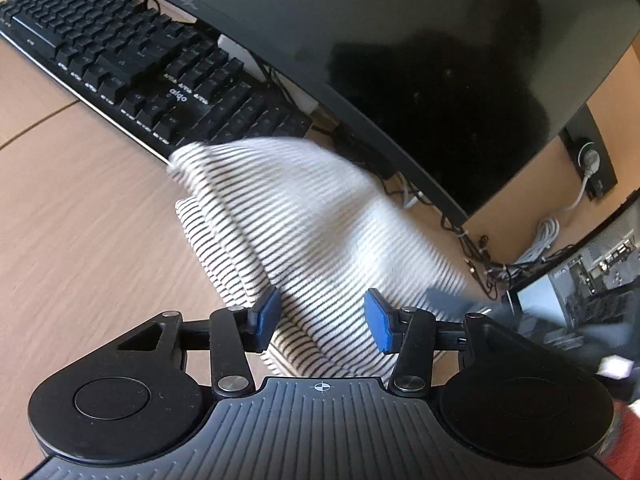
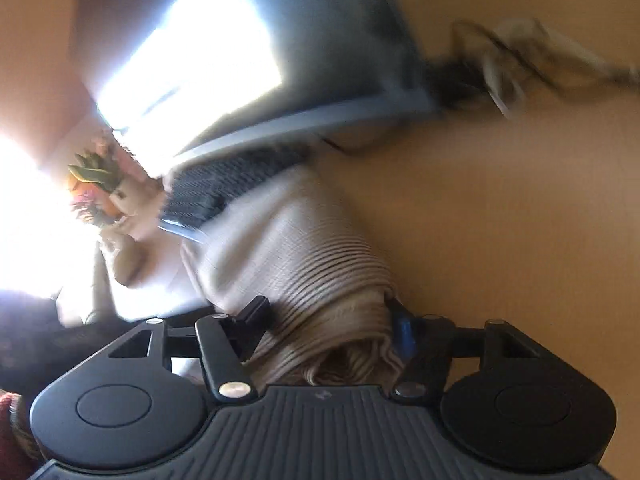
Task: Fold clothes
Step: 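Release the bundle and withdraw both grippers from the shirt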
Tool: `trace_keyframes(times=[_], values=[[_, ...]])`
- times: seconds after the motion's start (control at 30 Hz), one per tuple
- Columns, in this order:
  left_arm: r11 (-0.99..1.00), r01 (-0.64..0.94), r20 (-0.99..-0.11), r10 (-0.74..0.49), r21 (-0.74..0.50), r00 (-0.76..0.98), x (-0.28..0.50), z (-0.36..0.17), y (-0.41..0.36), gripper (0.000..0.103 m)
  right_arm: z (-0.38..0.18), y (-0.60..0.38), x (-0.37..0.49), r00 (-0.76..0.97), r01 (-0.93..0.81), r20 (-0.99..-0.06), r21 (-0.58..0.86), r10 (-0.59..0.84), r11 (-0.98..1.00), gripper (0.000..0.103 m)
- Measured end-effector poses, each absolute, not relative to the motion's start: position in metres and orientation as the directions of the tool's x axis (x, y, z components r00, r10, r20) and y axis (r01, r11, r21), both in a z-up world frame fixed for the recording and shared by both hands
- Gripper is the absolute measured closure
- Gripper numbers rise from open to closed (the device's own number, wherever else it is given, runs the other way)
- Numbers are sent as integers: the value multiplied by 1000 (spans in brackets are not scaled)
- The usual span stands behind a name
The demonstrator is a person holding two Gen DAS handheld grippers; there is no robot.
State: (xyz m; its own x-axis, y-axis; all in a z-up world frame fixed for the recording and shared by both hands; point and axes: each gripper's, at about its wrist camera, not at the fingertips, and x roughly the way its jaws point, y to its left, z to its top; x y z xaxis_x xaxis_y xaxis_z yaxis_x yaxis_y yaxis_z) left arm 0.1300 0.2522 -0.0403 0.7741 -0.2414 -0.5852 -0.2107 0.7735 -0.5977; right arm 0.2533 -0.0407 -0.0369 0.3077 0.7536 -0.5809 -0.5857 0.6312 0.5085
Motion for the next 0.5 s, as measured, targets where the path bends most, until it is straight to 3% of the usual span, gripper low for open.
trace_keyframes(times=[0.2,0.37,0.47,0.5], values=[[794,-184,-583,-246,-579,774,137,-41,246,52,-43,-26,252,343,-655,-685,316,642,686,44],[834,-206,-600,-175,-512,781,137,-40,231,52,-61,-45,248,361,-647,-657,335,662,685,39],[830,-318,-612,-35,-458,790,115,-36,199,51,-58,-57,243,383,-691,-631,289,674,663,16],[825,-355,-614,12,-440,789,108,-35,189,39,-57,-62,242,390,-704,-622,273,679,655,13]])
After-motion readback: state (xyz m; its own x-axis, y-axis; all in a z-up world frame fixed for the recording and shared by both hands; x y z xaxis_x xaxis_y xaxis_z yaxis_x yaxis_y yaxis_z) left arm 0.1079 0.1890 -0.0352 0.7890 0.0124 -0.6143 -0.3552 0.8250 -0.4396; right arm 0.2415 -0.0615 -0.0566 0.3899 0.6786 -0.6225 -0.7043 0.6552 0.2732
